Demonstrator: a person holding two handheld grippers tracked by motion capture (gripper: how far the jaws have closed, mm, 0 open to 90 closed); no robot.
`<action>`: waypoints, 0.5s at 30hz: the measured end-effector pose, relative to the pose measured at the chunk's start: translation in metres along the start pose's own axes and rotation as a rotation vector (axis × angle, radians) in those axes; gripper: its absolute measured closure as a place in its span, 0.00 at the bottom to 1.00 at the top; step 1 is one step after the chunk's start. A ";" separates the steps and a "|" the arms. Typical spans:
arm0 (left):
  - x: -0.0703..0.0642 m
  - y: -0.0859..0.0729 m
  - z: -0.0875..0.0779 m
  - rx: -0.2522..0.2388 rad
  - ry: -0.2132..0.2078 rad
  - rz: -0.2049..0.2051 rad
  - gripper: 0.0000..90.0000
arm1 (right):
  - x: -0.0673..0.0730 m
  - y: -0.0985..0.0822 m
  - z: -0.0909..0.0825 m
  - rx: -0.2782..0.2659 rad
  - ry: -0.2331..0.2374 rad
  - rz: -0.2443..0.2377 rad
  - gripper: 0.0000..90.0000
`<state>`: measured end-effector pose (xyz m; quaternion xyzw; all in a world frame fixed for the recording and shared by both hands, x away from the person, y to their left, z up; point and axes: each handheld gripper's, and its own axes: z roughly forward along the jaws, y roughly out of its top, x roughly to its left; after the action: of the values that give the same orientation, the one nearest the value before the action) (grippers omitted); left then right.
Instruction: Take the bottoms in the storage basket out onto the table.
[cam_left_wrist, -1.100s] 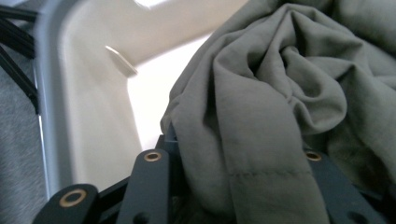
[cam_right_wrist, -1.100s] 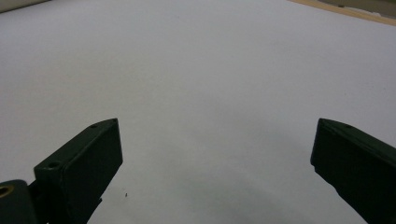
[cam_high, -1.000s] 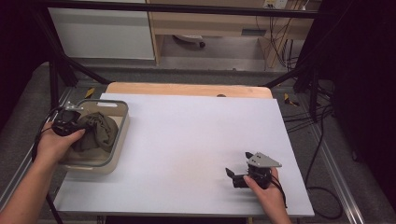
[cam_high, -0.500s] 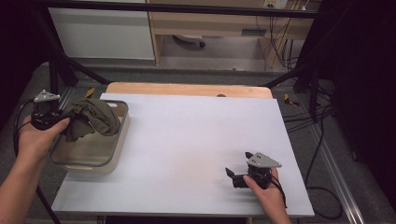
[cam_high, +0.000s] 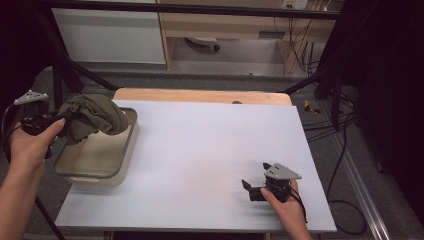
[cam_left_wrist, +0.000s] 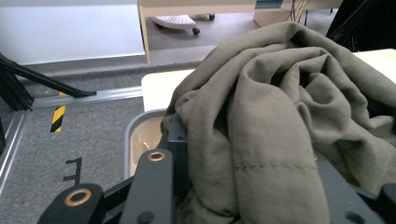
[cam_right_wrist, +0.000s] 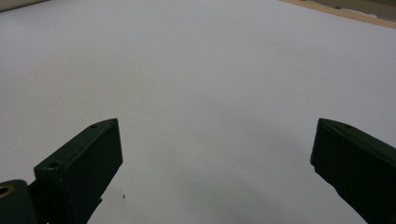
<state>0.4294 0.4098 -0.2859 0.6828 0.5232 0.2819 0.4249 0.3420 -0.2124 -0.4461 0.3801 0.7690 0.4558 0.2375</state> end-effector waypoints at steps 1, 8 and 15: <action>-0.001 0.000 0.000 -0.006 0.000 0.000 0.71 | 0.000 0.000 0.000 -0.001 0.000 -0.001 0.03; -0.004 0.003 -0.001 -0.040 -0.015 -0.022 0.71 | 0.000 0.000 0.000 0.000 -0.002 -0.002 0.03; -0.013 0.006 -0.002 -0.074 -0.054 -0.055 0.71 | 0.000 0.000 0.000 0.001 -0.002 -0.005 0.03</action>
<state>0.4270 0.3973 -0.2788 0.6594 0.5194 0.2707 0.4714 0.3420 -0.2125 -0.4461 0.3787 0.7700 0.4545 0.2390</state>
